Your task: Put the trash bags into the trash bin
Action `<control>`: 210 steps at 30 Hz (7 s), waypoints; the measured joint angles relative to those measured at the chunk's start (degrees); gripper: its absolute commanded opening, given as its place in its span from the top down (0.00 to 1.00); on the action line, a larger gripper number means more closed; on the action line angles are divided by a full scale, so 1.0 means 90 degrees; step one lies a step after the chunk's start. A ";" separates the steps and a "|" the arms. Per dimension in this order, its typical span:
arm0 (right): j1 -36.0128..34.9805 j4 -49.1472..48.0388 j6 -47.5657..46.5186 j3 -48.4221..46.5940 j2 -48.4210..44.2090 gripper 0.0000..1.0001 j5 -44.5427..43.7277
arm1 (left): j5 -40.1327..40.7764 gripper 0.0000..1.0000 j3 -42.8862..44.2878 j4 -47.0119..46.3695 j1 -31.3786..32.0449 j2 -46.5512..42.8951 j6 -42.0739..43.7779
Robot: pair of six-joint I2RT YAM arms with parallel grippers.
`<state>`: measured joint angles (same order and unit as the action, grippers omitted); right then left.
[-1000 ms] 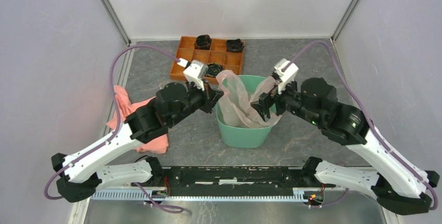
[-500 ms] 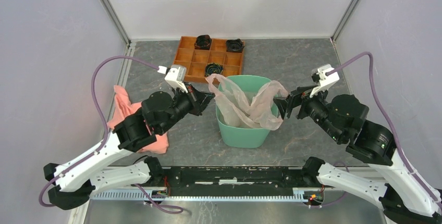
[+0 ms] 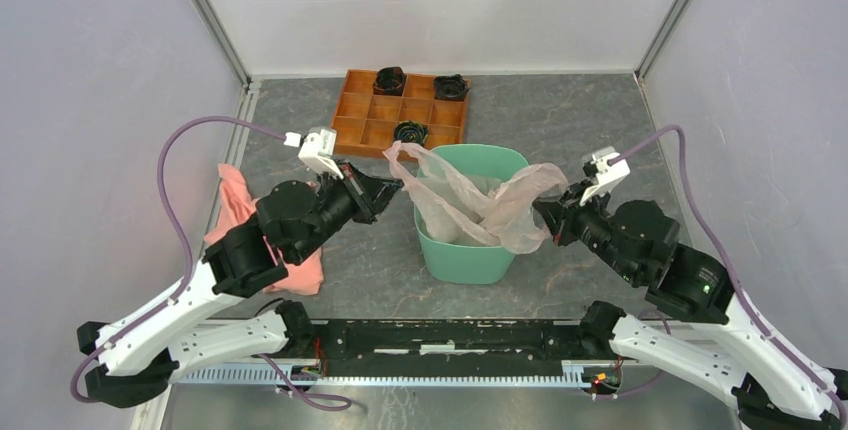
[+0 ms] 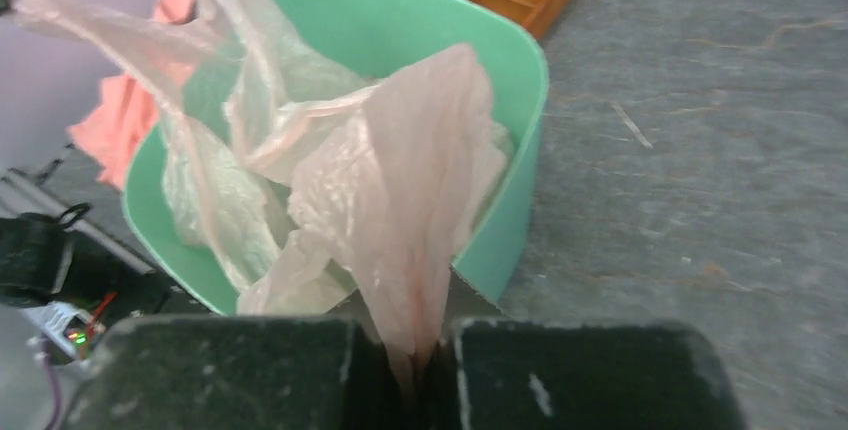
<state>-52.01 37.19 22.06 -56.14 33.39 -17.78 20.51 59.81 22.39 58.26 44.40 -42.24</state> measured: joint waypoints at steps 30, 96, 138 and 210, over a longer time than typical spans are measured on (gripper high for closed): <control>0.0000 0.3738 0.0554 -0.0869 0.0000 0.89 0.0185 | -0.0440 0.98 -0.1163 0.2336 0.0000 -0.2346 -0.1991; 0.0002 -0.1054 0.0748 0.0656 -0.1503 0.02 0.3521 | 0.1530 0.79 -0.0100 0.0823 0.0000 -0.0034 -0.1331; 0.0005 0.3313 0.0765 -0.0192 -0.1501 1.00 0.0976 | -0.1154 0.98 -0.2176 0.1683 0.0000 -0.2684 -0.1943; 0.0010 -0.0216 -0.2327 -0.0733 0.1251 0.99 -0.1481 | 0.0141 0.98 0.1409 0.2395 -0.1617 0.1596 0.1324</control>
<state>-51.92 35.24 1.13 -62.74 44.64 -31.11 21.78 72.49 43.94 43.70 58.76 -30.33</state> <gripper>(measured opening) 0.010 0.033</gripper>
